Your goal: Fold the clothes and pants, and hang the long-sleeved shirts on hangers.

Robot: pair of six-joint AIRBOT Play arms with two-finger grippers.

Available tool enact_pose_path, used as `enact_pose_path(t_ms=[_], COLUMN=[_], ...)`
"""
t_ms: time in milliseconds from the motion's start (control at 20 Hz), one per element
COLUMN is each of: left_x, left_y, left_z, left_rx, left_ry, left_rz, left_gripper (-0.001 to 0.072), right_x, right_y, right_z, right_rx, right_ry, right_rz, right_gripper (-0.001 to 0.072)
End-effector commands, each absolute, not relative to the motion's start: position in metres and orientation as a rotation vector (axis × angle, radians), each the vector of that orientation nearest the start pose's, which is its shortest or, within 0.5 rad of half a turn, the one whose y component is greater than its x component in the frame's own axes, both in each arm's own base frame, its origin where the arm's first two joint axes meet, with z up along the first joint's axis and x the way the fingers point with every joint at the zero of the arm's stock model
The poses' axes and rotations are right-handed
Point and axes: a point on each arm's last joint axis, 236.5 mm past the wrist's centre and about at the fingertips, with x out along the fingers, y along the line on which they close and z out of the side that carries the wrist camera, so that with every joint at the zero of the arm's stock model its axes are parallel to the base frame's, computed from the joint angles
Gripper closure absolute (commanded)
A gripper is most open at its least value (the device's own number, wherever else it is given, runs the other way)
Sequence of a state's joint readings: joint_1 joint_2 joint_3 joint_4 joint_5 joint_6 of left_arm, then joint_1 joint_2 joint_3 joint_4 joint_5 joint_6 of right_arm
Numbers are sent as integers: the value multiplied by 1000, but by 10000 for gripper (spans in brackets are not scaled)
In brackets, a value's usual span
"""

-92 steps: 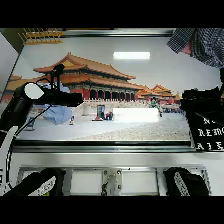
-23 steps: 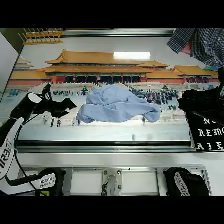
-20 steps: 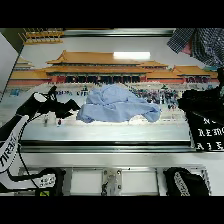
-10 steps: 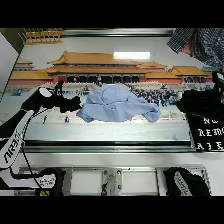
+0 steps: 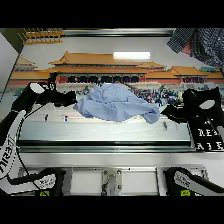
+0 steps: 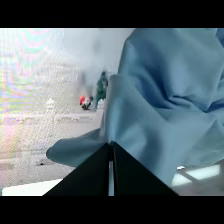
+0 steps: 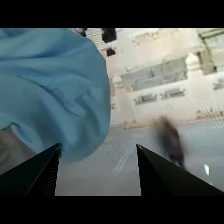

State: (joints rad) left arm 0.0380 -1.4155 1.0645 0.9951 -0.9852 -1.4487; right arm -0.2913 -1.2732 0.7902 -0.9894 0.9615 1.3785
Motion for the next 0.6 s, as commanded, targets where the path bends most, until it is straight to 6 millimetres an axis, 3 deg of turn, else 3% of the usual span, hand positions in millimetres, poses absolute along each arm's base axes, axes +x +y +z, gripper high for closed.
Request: enact_pose_path(t_ms=[0,200,250,300,350,450,500,550], left_x=[404,405,405,405,405,411,420,430], left_y=[-91,-91,-91,-91,-90,-87,-84,-79], left_z=[-35,-35,-35,-35,-34,-13,12,49], left_rx=[-500,-500,-500,-500,-501,-491,-483,-468], left_ry=[1261,1259,1259,1259,1257,1201,1135,1042], left_rz=[-239,-238,-238,-239,-238,-241,-246,-253], left_gripper=[702,702,702,702,702,703,703,703], right_x=[356,361,363,364,367,385,400,416], right_y=[32,54,56,56,55,48,41,34], right_z=[-104,-112,-111,-110,-105,-72,-43,0], right_rx=[695,648,636,636,633,581,524,455], right_ry=[1303,1302,1296,1292,1281,1191,1117,1020], right_rz=[62,98,106,110,113,130,141,157], right_gripper=[196,203,372,595,697,698,697,698])
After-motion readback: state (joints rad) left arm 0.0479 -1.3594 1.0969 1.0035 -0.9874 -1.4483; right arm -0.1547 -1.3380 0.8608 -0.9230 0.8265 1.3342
